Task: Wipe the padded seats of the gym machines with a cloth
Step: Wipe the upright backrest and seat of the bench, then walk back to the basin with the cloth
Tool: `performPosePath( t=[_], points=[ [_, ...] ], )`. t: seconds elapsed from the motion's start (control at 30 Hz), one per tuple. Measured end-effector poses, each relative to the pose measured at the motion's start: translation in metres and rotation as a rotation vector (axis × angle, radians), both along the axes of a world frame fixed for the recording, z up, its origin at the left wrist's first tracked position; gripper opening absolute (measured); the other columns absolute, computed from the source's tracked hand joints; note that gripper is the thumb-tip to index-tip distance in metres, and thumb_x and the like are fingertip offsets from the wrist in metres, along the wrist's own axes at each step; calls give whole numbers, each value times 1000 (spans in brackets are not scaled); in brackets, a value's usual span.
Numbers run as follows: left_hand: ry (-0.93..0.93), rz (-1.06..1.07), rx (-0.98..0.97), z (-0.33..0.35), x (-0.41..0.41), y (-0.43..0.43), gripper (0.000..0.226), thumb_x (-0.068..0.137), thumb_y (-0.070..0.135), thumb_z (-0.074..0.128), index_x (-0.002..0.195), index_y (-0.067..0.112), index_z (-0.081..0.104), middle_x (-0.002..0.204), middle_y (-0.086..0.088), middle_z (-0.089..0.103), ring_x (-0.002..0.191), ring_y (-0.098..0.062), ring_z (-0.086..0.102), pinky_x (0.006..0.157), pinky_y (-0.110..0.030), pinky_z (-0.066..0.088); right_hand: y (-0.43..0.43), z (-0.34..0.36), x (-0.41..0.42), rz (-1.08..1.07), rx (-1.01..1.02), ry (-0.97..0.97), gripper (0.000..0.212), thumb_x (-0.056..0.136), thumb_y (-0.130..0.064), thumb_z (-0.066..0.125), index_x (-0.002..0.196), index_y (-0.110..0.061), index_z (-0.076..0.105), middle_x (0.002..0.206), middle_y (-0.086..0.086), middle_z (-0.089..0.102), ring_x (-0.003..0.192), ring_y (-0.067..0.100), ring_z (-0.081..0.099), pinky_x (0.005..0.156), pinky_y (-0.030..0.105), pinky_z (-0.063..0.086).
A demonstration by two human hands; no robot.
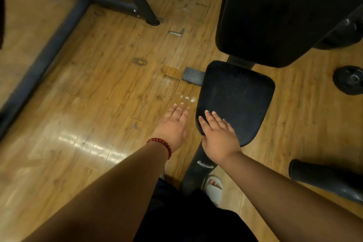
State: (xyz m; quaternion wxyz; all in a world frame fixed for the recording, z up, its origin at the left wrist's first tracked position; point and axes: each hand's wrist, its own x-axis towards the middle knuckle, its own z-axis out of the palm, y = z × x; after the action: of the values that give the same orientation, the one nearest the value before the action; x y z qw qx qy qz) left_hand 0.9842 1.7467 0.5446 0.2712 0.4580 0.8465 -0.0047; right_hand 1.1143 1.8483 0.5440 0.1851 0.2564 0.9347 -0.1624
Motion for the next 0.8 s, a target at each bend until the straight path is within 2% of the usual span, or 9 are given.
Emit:
performPosePath(
  t=[0.17,0.43,0.63,0.8],
  points=[
    [74,181,-14,31,26,-28,61,103,26,33,155,21,3,163,-2,3,148,-25,6,119,-41,22,-5,31,4,220,19,29,58,102,-28,33,155,-25,11,163,-2,1,150,16,-4,119,36,-1],
    [155,462,-20,65,53,-92,57,103,27,31,155,17,9,162,-4,11,147,-26,10,118,-39,22,-46,60,-3,470,-7,92,57,101,-29,35,154,-23,15,162,-2,13,149,14,4,119,33,1],
    [176,604,-62,75,66,-138,57,103,27,33,154,16,11,162,-5,12,148,-26,10,118,-42,23,-76,76,-9,622,-5,125,56,101,-28,33,154,-23,16,162,0,12,149,15,4,119,33,0],
    [194,702,0,89,73,-168,56,103,26,34,154,16,14,161,-4,14,147,-25,12,117,-40,24,-112,88,-22,723,7,144,57,101,-28,35,154,-22,16,162,-1,10,149,14,2,119,34,-1]
  ],
)
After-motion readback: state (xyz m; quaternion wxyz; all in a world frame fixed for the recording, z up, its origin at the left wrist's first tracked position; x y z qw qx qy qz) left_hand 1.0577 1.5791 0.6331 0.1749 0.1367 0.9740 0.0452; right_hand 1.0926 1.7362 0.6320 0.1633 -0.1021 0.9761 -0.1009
